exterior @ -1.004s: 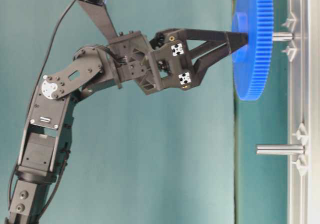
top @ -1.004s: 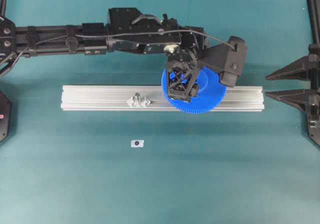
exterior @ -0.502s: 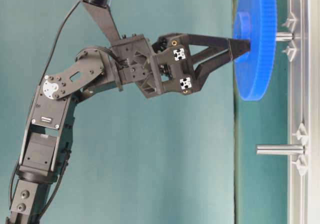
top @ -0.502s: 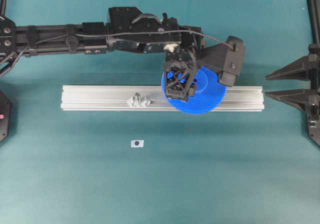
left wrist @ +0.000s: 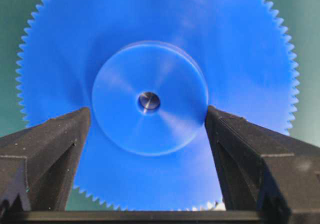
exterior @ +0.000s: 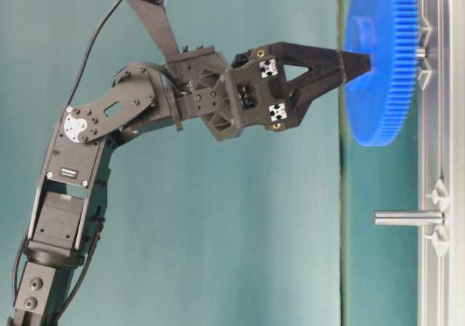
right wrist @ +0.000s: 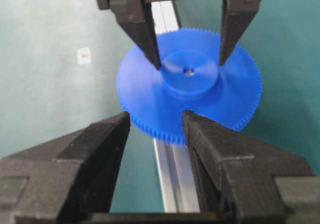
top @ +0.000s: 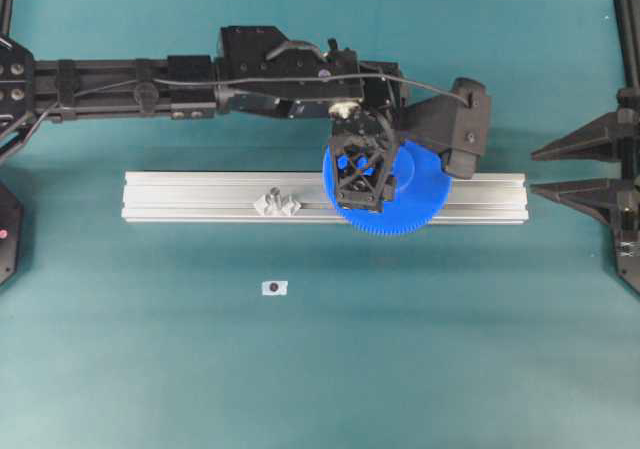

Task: Insert the large gear onto the shaft.
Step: 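Lower the gear down onto the right shaft, then open the left gripper to release the gear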

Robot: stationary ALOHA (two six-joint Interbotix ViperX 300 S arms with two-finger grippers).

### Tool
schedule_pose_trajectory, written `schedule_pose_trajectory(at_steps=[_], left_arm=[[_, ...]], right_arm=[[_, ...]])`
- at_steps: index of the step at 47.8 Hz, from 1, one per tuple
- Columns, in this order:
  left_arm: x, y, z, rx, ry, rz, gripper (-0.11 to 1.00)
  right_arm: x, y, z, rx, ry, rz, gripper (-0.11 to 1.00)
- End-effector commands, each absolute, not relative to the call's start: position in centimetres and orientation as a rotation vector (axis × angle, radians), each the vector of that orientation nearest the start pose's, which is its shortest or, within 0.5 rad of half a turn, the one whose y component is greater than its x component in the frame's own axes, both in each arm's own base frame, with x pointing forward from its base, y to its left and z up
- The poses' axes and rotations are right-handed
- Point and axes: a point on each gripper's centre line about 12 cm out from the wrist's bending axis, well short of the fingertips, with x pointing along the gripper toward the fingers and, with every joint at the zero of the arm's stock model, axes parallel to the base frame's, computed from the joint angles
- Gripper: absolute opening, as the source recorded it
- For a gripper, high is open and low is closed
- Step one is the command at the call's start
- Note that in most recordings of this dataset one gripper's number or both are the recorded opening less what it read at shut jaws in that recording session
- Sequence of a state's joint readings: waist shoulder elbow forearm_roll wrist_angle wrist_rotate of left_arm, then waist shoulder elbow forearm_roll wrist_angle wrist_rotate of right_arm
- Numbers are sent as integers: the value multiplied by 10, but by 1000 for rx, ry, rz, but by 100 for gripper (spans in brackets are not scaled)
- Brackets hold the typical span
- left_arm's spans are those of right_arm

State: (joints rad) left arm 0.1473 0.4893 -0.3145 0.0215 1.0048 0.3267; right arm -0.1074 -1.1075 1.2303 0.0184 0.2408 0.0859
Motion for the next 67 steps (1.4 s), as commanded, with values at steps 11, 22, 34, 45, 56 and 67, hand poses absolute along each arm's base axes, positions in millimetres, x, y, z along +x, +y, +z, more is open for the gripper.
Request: schedule_pose_trajectory(at_steps=[11, 22, 34, 45, 56, 67], left_arm=[[529, 80, 220, 229, 1143, -41, 86], [528, 81, 226, 229, 1129, -36, 86], [527, 82, 238, 229, 1080, -23, 86], [518, 80, 250, 212, 1037, -6, 86], [505, 75, 258, 173, 1019, 16, 86], [495, 72, 267, 176, 950, 26, 86]], right_arm=[[167, -18, 241, 131, 342, -123, 57], [167, -18, 241, 132, 342, -125, 57], [167, -18, 241, 130, 340, -123, 57], [165, -18, 244, 132, 325, -123, 57], [164, -18, 243, 131, 323, -124, 57], [164, -18, 241, 133, 328, -124, 57]])
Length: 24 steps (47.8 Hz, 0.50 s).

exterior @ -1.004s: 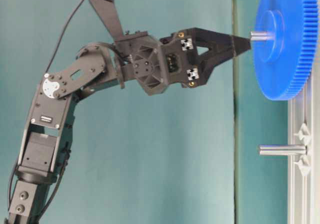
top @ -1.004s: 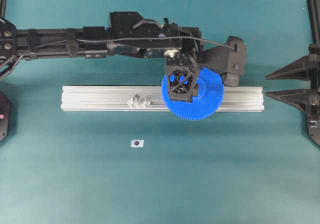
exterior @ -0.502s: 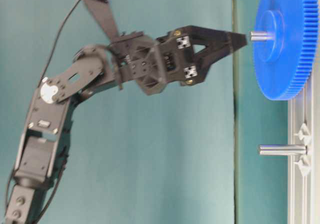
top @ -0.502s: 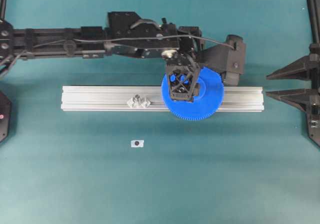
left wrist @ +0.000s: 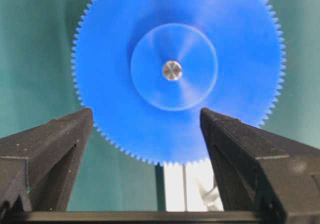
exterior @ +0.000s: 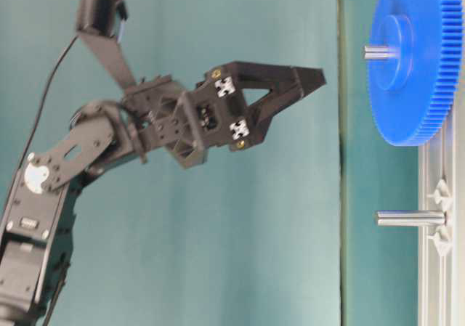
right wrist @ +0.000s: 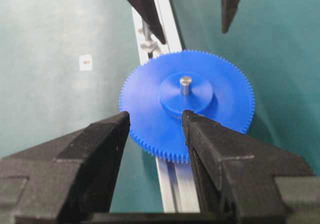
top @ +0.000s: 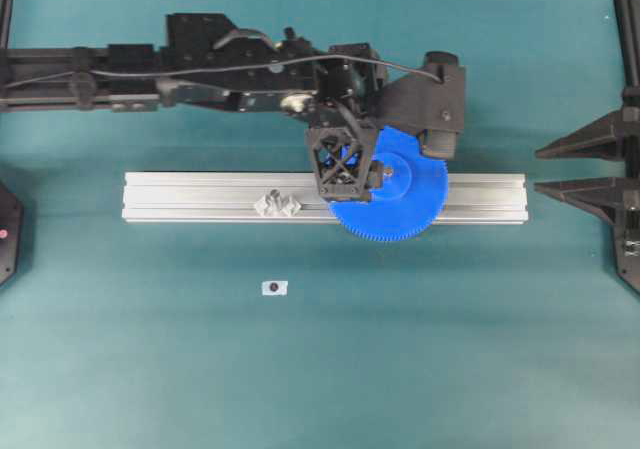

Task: Insert the large gear onto the shaft.
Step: 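Open the left gripper to release the gear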

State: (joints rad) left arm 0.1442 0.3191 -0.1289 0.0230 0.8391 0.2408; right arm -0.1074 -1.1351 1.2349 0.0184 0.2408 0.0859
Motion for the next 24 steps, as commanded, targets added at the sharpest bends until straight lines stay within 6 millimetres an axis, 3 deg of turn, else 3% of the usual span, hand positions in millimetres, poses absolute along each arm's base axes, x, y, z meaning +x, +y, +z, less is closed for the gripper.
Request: schedule_pose_trajectory(at_steps=[1, 24], left_arm=[[493, 72, 269, 174, 939, 29, 86], [447, 65, 280, 80, 834, 89, 86]], right_arm=[[164, -17, 241, 132, 328, -123, 57], [160, -20, 241, 132, 314, -142, 56]])
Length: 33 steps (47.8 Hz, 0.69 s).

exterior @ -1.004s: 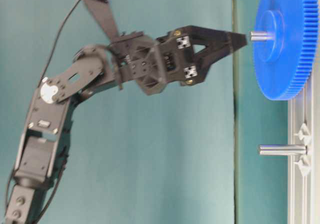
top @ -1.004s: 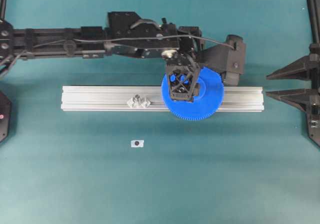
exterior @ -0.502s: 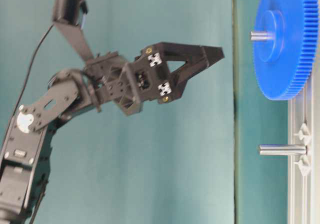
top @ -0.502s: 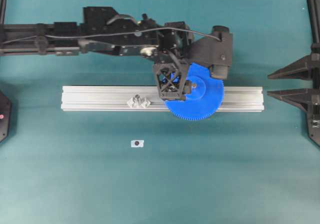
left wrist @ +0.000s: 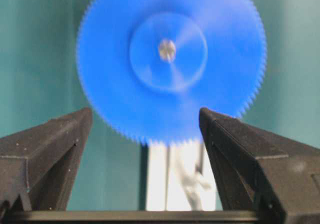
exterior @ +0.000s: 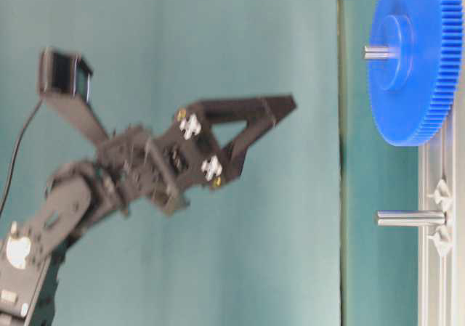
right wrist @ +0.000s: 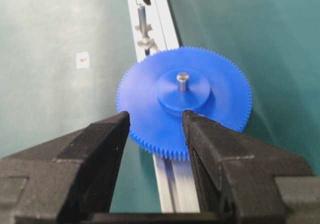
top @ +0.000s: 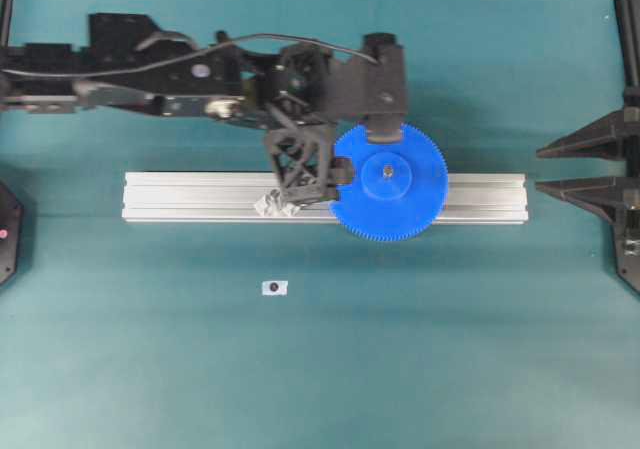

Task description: Insert the large gear onto the shaft.

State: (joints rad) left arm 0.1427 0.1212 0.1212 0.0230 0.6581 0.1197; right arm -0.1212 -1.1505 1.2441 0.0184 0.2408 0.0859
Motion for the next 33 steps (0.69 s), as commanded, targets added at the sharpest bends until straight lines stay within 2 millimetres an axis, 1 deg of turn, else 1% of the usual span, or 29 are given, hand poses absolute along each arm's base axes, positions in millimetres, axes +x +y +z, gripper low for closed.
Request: schedule_pose_trajectory(at_steps=[1, 9, 20, 29, 33], left_arm=[[445, 64, 281, 77, 832, 88, 86], [428, 61, 275, 74, 855, 87, 86], [410, 57, 277, 75, 824, 87, 83], [398, 56, 284, 79, 775, 90, 80], [392, 55, 283, 83, 763, 89, 80]], right_arm=[[160, -21, 242, 132, 311, -143, 56], [158, -21, 235, 138, 335, -152, 56], [152, -22, 230, 141, 387, -162, 56], [145, -24, 231, 145, 393, -180, 56], [142, -25, 232, 149, 395, -191, 56]])
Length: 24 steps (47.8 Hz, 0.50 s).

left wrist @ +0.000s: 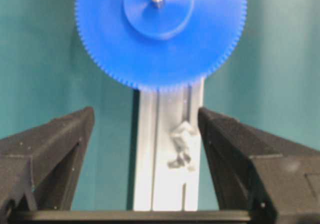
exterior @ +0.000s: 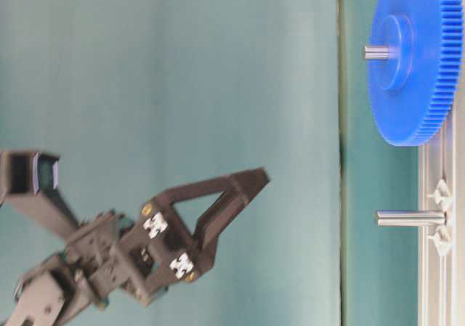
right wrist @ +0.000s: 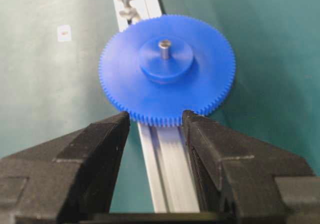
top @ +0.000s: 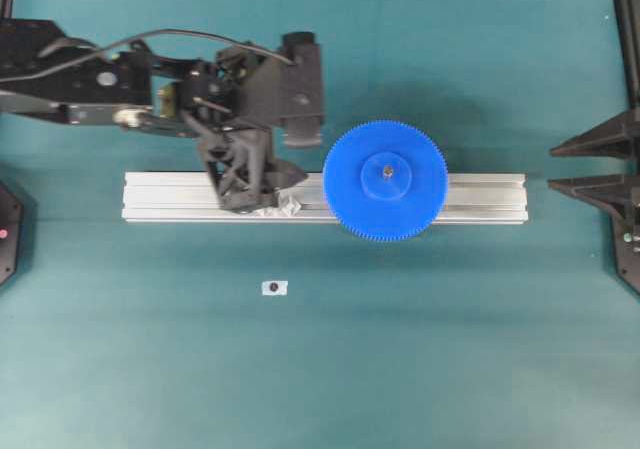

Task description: Insert the large gear onto the shaft.

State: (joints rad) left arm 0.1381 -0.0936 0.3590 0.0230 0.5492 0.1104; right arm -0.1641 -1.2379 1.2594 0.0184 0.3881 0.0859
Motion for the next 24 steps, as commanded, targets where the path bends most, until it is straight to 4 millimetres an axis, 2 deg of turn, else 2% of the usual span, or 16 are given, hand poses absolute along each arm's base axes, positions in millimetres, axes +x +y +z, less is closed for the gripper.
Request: schedule_pose_trajectory(at_steps=[1, 11, 24], left_arm=[[391, 55, 282, 83, 763, 89, 80], [375, 52, 282, 81, 723, 92, 80], [351, 48, 286, 87, 634, 96, 79]], right_arm=[[142, -25, 231, 147, 399, -193, 56], [138, -24, 220, 160, 471, -197, 57], [137, -24, 218, 161, 467, -198, 57]])
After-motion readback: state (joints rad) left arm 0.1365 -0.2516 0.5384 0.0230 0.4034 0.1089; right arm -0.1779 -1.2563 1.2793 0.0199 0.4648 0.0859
